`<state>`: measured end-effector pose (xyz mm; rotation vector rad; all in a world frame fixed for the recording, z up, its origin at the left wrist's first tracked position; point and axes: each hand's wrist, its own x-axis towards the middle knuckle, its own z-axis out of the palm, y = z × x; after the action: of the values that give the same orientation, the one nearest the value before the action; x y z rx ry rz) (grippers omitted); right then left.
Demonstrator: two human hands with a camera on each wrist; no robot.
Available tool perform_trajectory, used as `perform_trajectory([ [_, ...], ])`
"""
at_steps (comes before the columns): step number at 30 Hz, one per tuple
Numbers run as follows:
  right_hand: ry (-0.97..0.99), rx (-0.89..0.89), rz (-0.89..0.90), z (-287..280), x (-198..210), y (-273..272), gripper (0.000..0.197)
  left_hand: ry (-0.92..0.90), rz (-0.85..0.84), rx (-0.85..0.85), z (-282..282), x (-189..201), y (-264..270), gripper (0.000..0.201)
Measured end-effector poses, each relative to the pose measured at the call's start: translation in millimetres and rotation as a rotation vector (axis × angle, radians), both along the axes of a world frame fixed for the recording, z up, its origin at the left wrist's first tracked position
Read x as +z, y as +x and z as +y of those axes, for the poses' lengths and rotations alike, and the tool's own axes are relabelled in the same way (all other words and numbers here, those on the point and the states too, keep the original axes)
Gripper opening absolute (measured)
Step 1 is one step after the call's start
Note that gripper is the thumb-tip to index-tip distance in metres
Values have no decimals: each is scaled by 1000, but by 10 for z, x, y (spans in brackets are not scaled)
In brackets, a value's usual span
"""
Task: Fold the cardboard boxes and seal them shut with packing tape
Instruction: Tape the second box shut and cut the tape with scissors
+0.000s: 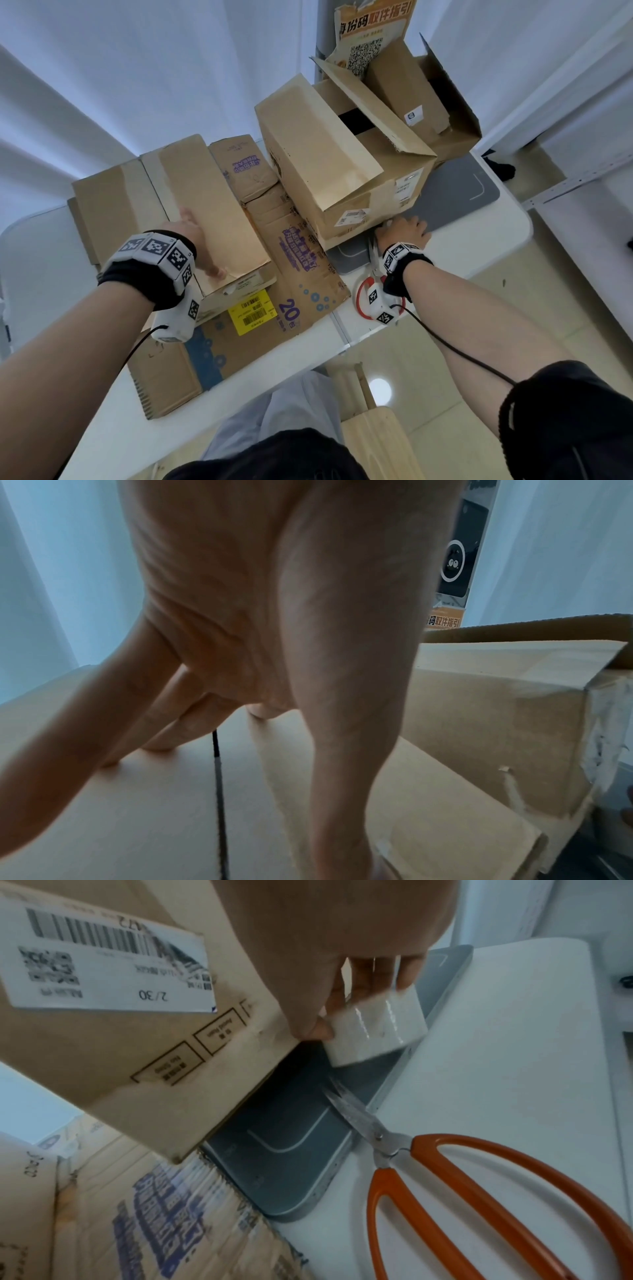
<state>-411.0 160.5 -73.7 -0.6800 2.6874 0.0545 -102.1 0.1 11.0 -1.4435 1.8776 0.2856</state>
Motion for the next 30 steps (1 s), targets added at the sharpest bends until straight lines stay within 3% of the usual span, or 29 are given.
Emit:
perform_trajectory([
  [6,-146,-73,-14,34,165,-38,38,7,-10,-25,-23,-46,9,150],
  [11,-241,-156,-253,62,410,107,42,12,18,-5,-23,-34,30,152],
  [16,-241,-73,-473,0,633,413,33,-7,90,39,47,17,92,145],
  [23,-353,31,-828,-311,1134,991,21,-42,189,-119,179,172,298,123],
  [30,-744,-46,-1125,-947,1559,1686,20,12,302,-163,206,336,625,97],
])
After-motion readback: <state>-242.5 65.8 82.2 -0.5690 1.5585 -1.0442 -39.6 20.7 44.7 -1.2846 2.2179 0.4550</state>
